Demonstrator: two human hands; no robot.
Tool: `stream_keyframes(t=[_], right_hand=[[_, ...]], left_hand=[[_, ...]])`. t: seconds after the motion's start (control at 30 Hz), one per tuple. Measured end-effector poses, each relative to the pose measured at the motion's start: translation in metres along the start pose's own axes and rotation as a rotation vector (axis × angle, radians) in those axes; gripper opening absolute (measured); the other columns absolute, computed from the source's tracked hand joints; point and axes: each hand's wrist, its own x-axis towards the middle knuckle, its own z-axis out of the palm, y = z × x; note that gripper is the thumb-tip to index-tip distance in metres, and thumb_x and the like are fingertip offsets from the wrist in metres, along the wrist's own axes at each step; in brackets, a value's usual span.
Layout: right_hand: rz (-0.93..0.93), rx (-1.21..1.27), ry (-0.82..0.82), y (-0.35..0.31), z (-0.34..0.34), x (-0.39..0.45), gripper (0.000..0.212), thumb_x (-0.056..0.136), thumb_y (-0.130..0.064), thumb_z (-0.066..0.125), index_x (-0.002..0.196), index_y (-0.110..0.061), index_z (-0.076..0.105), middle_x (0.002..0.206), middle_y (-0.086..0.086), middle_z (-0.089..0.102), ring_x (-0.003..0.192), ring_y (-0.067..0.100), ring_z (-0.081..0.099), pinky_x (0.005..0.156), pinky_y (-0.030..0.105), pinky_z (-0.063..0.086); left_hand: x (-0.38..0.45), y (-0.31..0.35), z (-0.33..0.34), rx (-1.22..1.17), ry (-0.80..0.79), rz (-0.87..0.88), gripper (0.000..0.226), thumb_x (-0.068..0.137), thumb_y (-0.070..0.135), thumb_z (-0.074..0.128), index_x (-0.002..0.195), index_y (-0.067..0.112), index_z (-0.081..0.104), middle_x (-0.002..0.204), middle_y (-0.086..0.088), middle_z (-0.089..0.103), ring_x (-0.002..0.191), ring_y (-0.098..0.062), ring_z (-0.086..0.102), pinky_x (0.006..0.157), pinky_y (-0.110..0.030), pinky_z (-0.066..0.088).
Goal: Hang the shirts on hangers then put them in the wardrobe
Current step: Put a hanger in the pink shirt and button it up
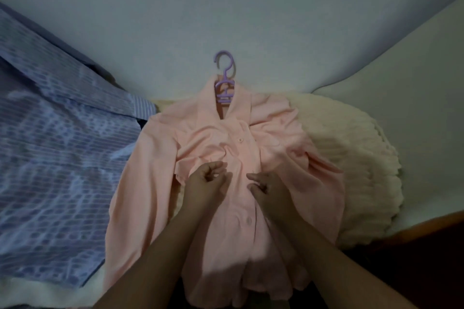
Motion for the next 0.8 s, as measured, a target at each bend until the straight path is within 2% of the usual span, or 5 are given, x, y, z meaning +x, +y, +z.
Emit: stream_keyframes(t=[0.33, 0.47, 0.57, 0.67, 0.8], right_hand=[[-0.151, -0.017, 0.111, -0.024, -0.006, 0.135, 0.022, 0.083, -0.003, 0.066, 0.104, -0.006, 0.071, 0.100, 0.011, 0.066, 0.091, 0.017, 0.057, 0.083, 0.019, 0.041], [-0.348, -0.181, 0.206, -0.040, -0.004, 0.193, 0.026, 0.080, -0.010, 0.059, 0.102, -0.004, 0.070, 0.099, 0.015, 0.066, 0.093, 0.031, 0.060, 0.086, 0.034, 0.046], [-0.504, -0.345, 0.323, -0.048, 0.003, 0.228, 0.048, 0.068, -0.022, 0.066, 0.113, -0.005, 0.064, 0.107, 0.013, 0.063, 0.098, 0.033, 0.058, 0.086, 0.039, 0.047], [-0.541, -0.507, 0.208, -0.055, 0.005, 0.250, 0.090, 0.058, -0.040, 0.074, 0.135, -0.006, 0.045, 0.128, 0.011, 0.055, 0.115, 0.028, 0.051, 0.093, 0.038, 0.041], [-0.436, -0.706, -0.125, -0.061, 0.006, 0.269, 0.119, 0.067, -0.044, 0.077, 0.151, -0.013, -0.003, 0.149, 0.002, 0.034, 0.126, 0.020, 0.043, 0.099, 0.035, 0.027]], left_hand=[[0.116, 0.057, -0.012, -0.114, 0.128, 0.112, 0.015, 0.090, 0.016, 0.062, 0.103, 0.023, 0.067, 0.086, 0.013, 0.067, 0.071, 0.005, 0.064, 0.063, -0.011, 0.052], [0.170, 0.065, -0.022, 0.170, 0.209, 0.267, 0.038, 0.074, 0.043, 0.056, 0.106, 0.028, 0.069, 0.108, 0.001, 0.069, 0.102, -0.021, 0.064, 0.090, -0.043, 0.053], [0.197, 0.072, -0.028, 0.414, 0.236, 0.261, 0.049, 0.081, 0.047, 0.054, 0.124, 0.024, 0.062, 0.124, -0.001, 0.063, 0.114, -0.023, 0.057, 0.103, -0.043, 0.038], [0.207, 0.071, -0.026, 0.430, 0.154, 0.161, 0.038, 0.094, 0.045, 0.049, 0.129, 0.031, 0.055, 0.120, 0.004, 0.065, 0.115, -0.017, 0.056, 0.105, -0.038, 0.024], [0.218, 0.066, -0.028, 0.252, 0.101, 0.105, 0.021, 0.091, 0.052, 0.046, 0.083, 0.040, 0.062, 0.087, 0.017, 0.064, 0.105, -0.020, 0.058, 0.106, -0.048, 0.034]])
